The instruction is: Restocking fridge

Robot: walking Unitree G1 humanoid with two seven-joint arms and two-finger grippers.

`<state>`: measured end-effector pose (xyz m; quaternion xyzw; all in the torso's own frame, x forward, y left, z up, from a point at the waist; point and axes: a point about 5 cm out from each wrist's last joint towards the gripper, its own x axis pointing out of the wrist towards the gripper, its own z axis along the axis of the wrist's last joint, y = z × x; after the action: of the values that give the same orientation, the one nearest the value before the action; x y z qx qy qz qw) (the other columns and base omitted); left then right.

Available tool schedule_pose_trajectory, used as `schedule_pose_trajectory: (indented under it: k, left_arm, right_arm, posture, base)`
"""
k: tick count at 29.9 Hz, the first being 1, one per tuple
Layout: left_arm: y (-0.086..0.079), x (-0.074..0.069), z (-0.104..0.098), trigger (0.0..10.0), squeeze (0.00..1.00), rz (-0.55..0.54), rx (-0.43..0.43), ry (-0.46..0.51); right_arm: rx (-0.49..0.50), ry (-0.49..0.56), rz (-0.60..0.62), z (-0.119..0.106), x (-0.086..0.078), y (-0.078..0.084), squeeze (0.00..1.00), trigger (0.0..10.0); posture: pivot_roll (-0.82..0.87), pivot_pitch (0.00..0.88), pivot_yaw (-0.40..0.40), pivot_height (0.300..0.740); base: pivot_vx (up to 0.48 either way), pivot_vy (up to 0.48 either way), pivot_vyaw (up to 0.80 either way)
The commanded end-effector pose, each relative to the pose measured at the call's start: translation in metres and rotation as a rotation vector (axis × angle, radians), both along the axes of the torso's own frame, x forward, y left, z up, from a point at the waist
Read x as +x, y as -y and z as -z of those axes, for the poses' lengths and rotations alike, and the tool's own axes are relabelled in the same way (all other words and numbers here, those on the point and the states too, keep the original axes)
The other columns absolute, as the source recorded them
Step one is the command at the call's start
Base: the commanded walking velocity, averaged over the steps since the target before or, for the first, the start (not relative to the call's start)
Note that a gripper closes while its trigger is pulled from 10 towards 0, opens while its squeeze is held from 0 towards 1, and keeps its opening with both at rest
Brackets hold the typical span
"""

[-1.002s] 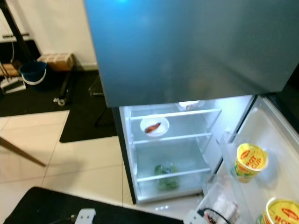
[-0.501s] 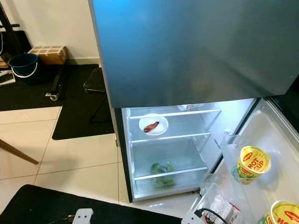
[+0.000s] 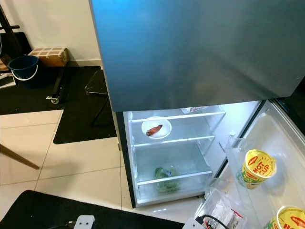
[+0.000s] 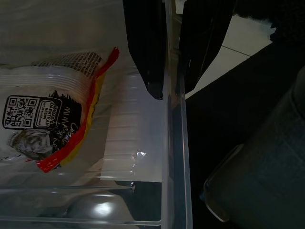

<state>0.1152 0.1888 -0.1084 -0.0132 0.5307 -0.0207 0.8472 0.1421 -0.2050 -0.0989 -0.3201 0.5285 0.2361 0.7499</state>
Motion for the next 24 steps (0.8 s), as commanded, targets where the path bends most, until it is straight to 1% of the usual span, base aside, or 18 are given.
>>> schedule_pose_trajectory:
  k: [1,21,23,24]
  left_arm:
    - [-0.0030,-0.0139,0.0039,10.0,0.00,0.010,0.010,-0.059]
    - [-0.0049,-0.0140,0.0036,10.0,0.00,0.020,0.018,-0.057]
    - [-0.0049,-0.0139,0.0035,10.0,0.00,0.014,0.016,-0.055]
    - [-0.0043,-0.0134,0.0033,10.0,0.00,-0.007,0.002,-0.046]
  right_arm:
    - [-0.003,0.013,-0.002,-0.0013,0.0023,0.0021,0.00,10.0]
    - [0.000,0.011,0.003,-0.0009,0.0015,0.0015,0.00,10.0]
    - [0.000,0.011,0.003,-0.0009,0.0014,0.0016,0.00,10.0]
    - [0.000,0.011,0.005,-0.0009,0.0014,0.0017,0.00,10.0]
  posture:
    - [-0.03,0.000,-0.040,0.740]
    - [-0.03,0.000,-0.037,0.740]
    - [-0.03,0.000,-0.037,0.740]
    - [-0.04,0.000,-0.037,0.740]
  base:
    - [0.247,0.000,0.00]
    - [0.255,0.000,0.00]
    - [0.251,0.000,0.00]
    - [0.000,0.000,0.00]
